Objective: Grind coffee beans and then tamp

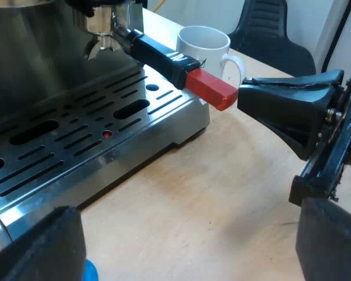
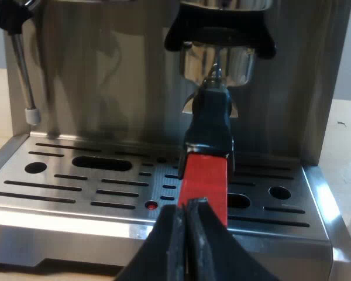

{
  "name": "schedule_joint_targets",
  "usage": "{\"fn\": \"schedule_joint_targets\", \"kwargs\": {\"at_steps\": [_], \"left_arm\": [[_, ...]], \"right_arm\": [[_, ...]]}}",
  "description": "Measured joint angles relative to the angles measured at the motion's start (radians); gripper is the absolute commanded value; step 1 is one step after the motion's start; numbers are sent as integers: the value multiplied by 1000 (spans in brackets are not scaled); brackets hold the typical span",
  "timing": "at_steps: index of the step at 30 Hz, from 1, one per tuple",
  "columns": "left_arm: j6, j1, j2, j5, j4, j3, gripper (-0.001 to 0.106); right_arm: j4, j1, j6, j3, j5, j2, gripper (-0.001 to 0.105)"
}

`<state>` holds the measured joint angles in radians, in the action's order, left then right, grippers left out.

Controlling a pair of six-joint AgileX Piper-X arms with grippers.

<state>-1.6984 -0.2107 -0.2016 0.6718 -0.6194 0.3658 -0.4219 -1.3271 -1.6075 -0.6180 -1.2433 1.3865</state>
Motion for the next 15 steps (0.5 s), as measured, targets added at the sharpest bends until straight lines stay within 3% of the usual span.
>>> {"fn": "schedule_joint_targets", "kwargs": {"at_steps": [3, 5, 8, 10, 11, 15], "left_arm": [[0, 0, 0, 0, 0, 0, 78], [0, 0, 0, 0, 0, 0, 78], [0, 0, 0, 0, 0, 0, 78], [0, 0, 0, 0, 0, 0, 78], [0, 0, 0, 0, 0, 0, 78], [0, 0, 0, 24, 0, 0, 78]], "right_arm": [[0, -11, 0, 0, 0, -5, 17], [0, -33, 0, 0, 0, -17, 34], [0, -52, -6, 0, 0, -35, 50], [0, -59, -22, 0, -3, -44, 52], [0, -63, -49, 0, -3, -53, 56], [2, -72, -143, 0, -3, -102, 57]]}}
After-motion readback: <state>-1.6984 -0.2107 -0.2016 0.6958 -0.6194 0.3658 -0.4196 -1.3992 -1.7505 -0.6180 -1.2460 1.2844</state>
